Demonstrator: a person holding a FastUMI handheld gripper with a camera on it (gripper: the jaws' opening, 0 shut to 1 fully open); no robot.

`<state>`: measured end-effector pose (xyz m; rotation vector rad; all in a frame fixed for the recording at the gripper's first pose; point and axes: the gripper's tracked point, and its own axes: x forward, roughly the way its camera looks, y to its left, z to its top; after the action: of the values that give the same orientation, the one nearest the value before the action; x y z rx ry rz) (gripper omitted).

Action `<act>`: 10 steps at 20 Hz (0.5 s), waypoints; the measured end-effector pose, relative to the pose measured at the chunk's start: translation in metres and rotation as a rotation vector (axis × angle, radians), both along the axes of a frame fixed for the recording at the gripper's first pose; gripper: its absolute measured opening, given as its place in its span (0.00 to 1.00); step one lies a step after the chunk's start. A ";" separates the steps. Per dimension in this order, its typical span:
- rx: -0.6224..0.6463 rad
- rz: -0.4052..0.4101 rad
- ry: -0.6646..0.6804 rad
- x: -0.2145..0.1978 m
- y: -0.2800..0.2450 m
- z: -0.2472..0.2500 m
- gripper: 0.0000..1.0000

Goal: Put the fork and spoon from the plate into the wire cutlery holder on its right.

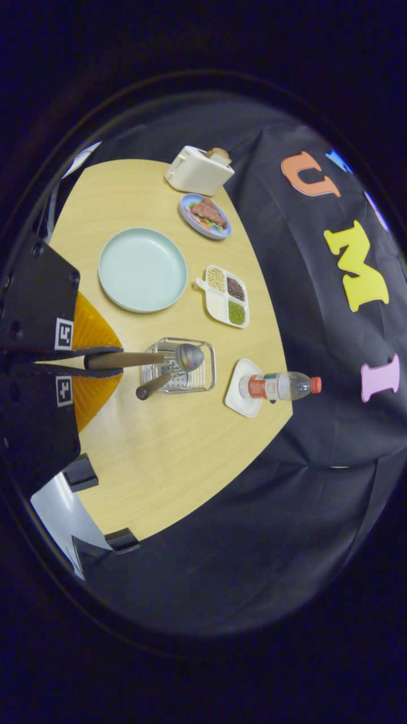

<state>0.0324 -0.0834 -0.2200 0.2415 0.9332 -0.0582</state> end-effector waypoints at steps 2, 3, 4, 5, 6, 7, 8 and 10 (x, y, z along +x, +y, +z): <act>-0.030 0.005 -0.048 0.006 -0.003 0.010 0.10; -0.054 0.011 -0.078 0.009 -0.005 0.016 0.11; -0.071 0.018 -0.099 0.011 -0.006 0.021 0.13; -0.079 0.025 -0.114 0.012 -0.004 0.025 0.18; -0.086 0.029 -0.126 0.012 -0.004 0.027 0.21; -0.090 0.032 -0.136 0.013 -0.003 0.030 0.25; -0.095 0.037 -0.143 0.014 -0.002 0.031 0.26; -0.100 0.047 -0.159 0.015 0.003 0.037 0.29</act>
<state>0.0469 -0.0808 -0.1833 0.1290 0.7754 -0.0412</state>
